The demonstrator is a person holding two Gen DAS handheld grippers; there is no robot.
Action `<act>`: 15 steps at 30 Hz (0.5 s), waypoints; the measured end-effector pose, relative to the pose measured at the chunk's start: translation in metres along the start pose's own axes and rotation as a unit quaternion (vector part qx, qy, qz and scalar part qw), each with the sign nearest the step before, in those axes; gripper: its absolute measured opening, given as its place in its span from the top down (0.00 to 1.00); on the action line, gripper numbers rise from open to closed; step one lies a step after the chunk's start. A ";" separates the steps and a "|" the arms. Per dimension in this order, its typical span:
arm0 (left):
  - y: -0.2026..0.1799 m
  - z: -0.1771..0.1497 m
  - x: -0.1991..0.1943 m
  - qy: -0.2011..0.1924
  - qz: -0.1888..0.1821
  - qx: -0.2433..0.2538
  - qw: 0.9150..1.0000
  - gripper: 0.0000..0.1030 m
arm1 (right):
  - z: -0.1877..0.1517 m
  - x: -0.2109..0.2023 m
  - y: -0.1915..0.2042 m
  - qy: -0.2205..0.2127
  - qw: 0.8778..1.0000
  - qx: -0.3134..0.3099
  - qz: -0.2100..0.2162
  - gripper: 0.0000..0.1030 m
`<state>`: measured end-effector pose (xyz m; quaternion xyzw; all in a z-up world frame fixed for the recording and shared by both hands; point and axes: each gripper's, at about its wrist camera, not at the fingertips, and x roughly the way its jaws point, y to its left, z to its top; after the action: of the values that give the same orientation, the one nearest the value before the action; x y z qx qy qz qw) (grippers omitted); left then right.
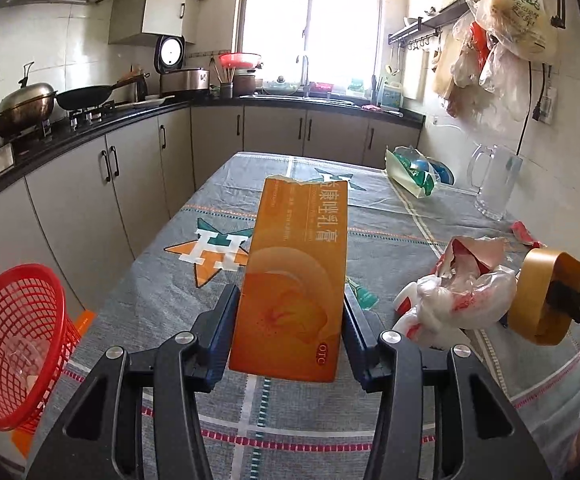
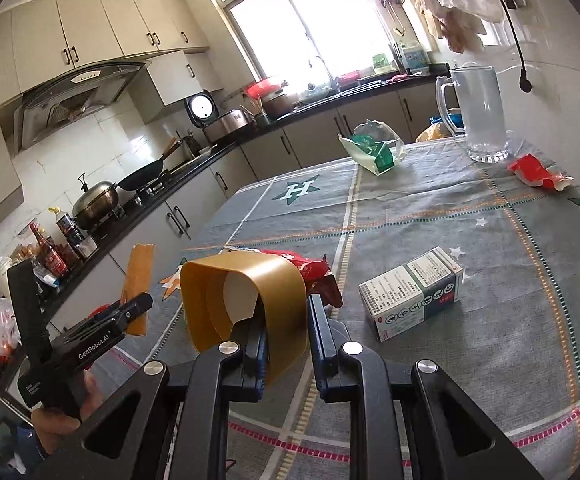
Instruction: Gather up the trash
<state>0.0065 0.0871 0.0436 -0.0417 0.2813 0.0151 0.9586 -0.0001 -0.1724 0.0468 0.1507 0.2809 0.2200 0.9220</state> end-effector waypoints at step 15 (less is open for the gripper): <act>-0.002 -0.002 -0.003 -0.006 0.004 0.002 1.000 0.54 | -0.001 0.001 -0.003 -0.001 1.000 0.007 0.014 0.81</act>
<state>0.0029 0.0854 0.0440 -0.0382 0.2761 0.0180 0.9602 0.0017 -0.1744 0.0443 0.1610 0.2794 0.2304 0.9181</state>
